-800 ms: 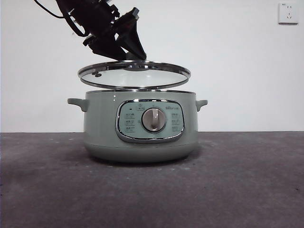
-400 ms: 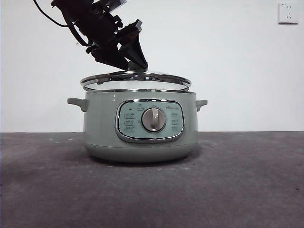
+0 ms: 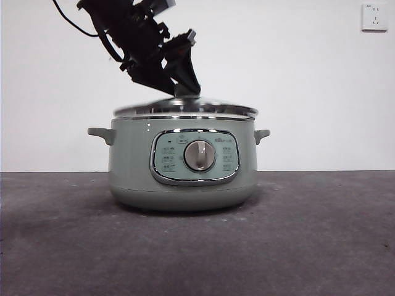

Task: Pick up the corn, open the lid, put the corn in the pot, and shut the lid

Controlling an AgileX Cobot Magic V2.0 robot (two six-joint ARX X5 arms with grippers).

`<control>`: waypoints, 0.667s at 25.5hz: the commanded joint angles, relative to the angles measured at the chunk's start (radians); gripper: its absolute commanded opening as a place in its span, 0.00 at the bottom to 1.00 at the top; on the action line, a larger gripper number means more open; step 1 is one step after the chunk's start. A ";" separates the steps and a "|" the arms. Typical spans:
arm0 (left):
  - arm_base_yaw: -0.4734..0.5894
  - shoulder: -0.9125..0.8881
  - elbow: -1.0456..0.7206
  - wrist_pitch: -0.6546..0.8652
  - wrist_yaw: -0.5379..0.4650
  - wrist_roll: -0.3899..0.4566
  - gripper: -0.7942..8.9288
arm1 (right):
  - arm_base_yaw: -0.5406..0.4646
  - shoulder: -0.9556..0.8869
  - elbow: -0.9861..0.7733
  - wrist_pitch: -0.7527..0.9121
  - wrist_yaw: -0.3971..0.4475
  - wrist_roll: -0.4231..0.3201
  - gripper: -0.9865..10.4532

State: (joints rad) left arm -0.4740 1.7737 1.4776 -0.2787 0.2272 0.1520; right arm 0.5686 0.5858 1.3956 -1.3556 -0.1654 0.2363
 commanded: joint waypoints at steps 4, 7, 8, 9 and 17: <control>-0.002 0.030 0.008 0.007 -0.015 0.010 0.08 | 0.002 -0.002 -0.006 -0.027 -0.003 -0.001 0.50; -0.002 0.030 0.008 0.002 -0.020 0.009 0.08 | 0.002 -0.002 -0.006 -0.027 -0.003 -0.005 0.50; -0.002 0.031 0.008 -0.006 -0.029 0.009 0.08 | 0.002 -0.002 -0.006 -0.027 -0.003 -0.005 0.50; -0.002 0.031 0.008 -0.016 -0.043 0.009 0.08 | 0.002 -0.002 -0.006 -0.027 -0.003 -0.005 0.50; 0.014 0.031 0.010 -0.055 -0.041 0.005 0.55 | 0.002 -0.002 -0.006 -0.027 -0.003 -0.004 0.50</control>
State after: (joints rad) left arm -0.4683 1.7866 1.4914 -0.3096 0.1917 0.1654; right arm 0.5686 0.5869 1.3956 -1.3556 -0.1654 0.2359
